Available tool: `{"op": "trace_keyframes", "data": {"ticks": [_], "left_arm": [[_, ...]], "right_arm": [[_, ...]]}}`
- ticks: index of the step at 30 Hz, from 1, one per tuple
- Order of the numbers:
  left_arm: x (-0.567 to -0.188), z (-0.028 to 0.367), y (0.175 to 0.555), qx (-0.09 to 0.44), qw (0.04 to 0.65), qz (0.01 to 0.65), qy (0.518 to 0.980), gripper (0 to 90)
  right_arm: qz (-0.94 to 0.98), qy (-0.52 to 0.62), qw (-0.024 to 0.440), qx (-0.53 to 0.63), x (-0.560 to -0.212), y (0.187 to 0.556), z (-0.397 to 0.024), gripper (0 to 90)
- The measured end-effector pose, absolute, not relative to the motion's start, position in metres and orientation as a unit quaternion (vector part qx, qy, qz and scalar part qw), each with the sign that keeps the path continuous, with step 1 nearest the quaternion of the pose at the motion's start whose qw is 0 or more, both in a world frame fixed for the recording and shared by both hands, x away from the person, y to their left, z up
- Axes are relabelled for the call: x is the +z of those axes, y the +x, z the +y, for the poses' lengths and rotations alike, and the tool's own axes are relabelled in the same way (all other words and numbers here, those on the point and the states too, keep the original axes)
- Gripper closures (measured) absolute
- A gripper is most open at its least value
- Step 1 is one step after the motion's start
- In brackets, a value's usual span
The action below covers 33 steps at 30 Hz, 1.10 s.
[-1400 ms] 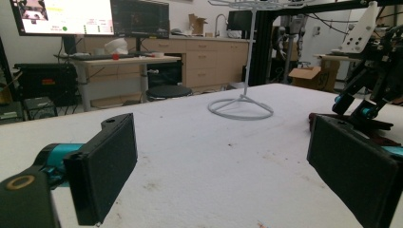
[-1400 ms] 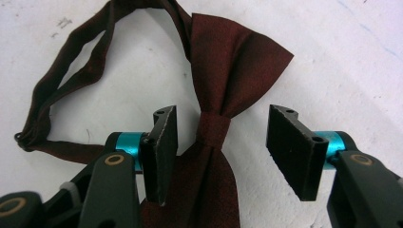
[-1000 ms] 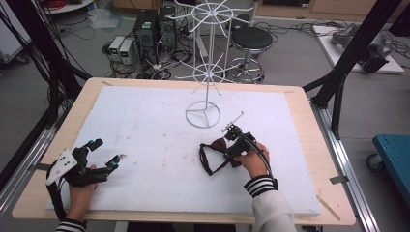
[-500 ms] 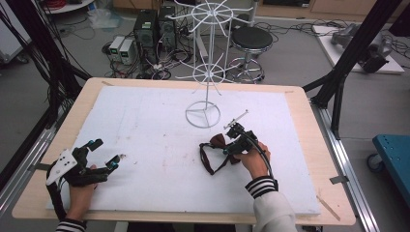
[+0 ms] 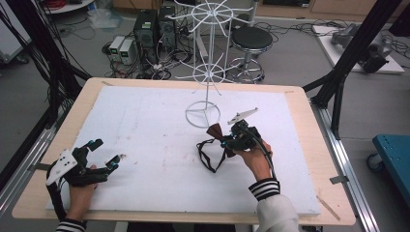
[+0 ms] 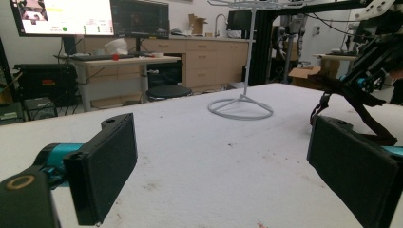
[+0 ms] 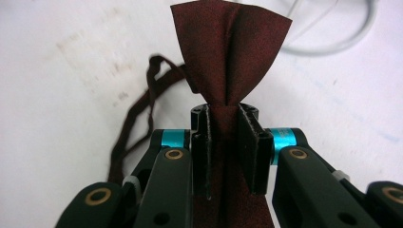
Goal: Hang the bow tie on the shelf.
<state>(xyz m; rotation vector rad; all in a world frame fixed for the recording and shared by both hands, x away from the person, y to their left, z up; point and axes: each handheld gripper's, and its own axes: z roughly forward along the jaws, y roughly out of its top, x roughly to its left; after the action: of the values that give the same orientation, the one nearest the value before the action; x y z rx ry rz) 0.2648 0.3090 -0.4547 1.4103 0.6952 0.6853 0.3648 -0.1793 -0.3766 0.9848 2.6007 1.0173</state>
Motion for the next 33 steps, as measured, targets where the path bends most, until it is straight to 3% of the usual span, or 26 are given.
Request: {"op": "trace_keyframes", "data": {"ticks": [33], "left_arm": [[-0.455,0.309,0.265,0.302,0.654,0.307,0.622,10.0]], "right_arm": [[0.758,0.228,0.192,0.581,-0.336,0.344,-0.199,77.0]]}}
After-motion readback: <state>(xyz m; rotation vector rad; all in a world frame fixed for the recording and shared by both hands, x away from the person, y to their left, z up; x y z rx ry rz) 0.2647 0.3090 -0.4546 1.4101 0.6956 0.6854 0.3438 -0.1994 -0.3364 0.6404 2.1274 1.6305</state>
